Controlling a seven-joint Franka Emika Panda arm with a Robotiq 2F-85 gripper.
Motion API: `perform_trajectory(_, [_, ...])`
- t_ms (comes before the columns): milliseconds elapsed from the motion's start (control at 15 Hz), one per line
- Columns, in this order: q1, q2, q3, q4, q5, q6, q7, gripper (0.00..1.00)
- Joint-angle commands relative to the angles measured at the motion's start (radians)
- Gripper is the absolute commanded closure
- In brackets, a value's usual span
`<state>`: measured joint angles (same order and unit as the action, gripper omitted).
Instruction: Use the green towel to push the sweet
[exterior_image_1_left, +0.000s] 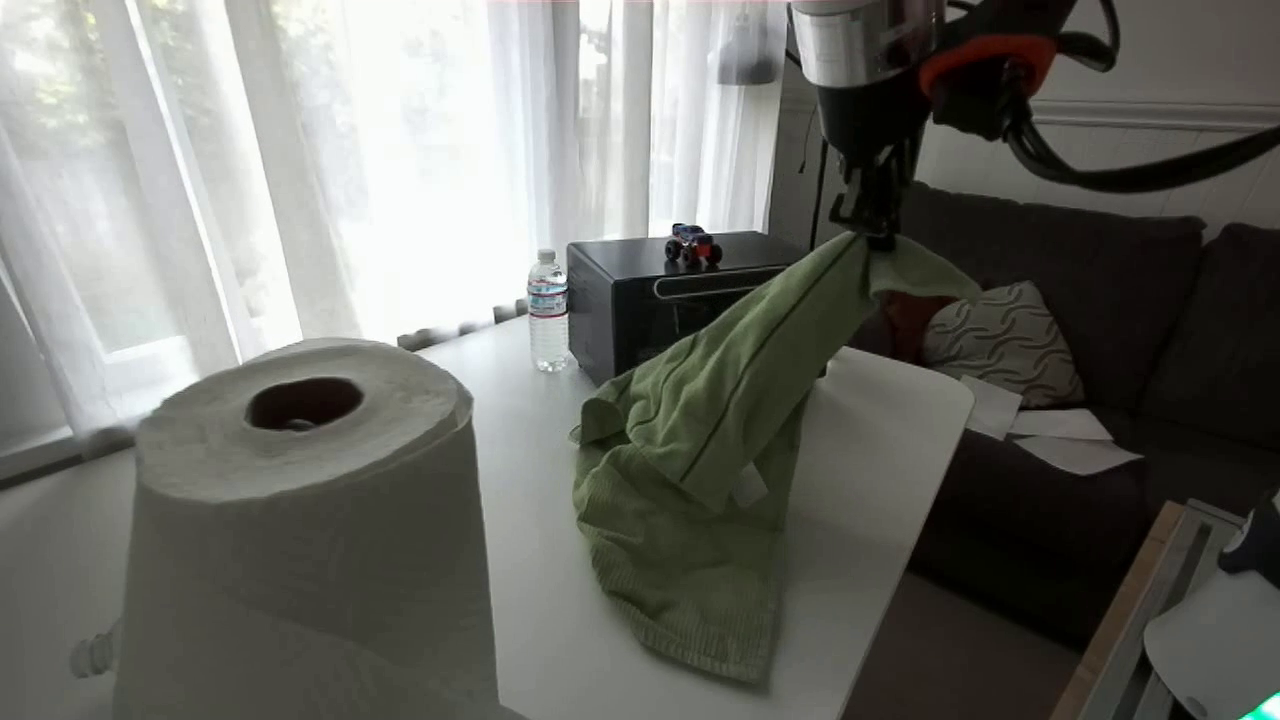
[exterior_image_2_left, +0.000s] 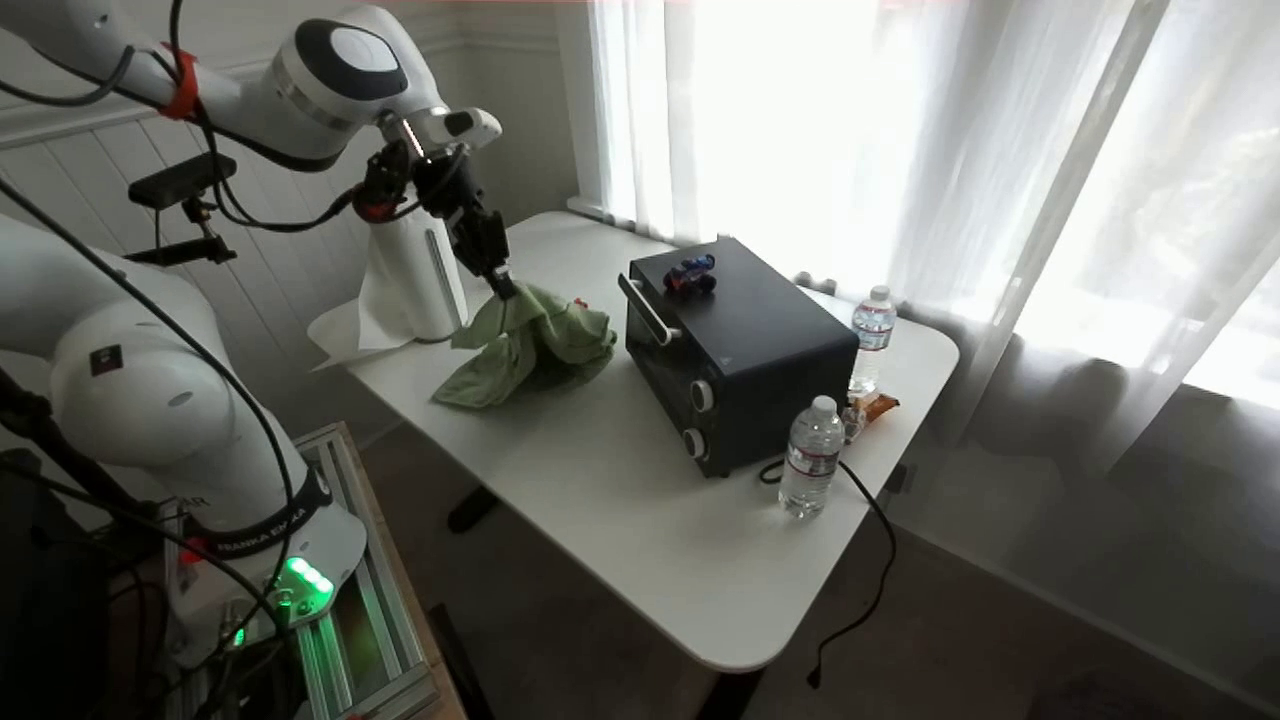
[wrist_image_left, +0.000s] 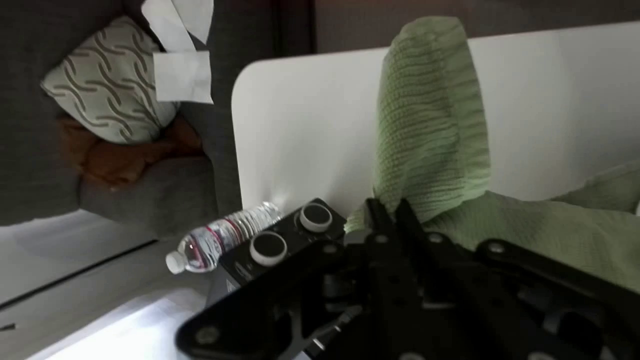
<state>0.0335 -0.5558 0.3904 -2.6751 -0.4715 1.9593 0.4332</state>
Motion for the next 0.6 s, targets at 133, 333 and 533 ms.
perform_trajectory(133, [-0.062, 0.047, -0.084, -0.07, -0.071, -0.097, 0.105, 0.98])
perform_trajectory(333, [-0.092, 0.105, -0.125, -0.074, -0.096, -0.088, 0.149, 0.98])
perform_trajectory(533, [-0.105, 0.16, -0.159, -0.079, -0.14, -0.032, 0.21, 0.98])
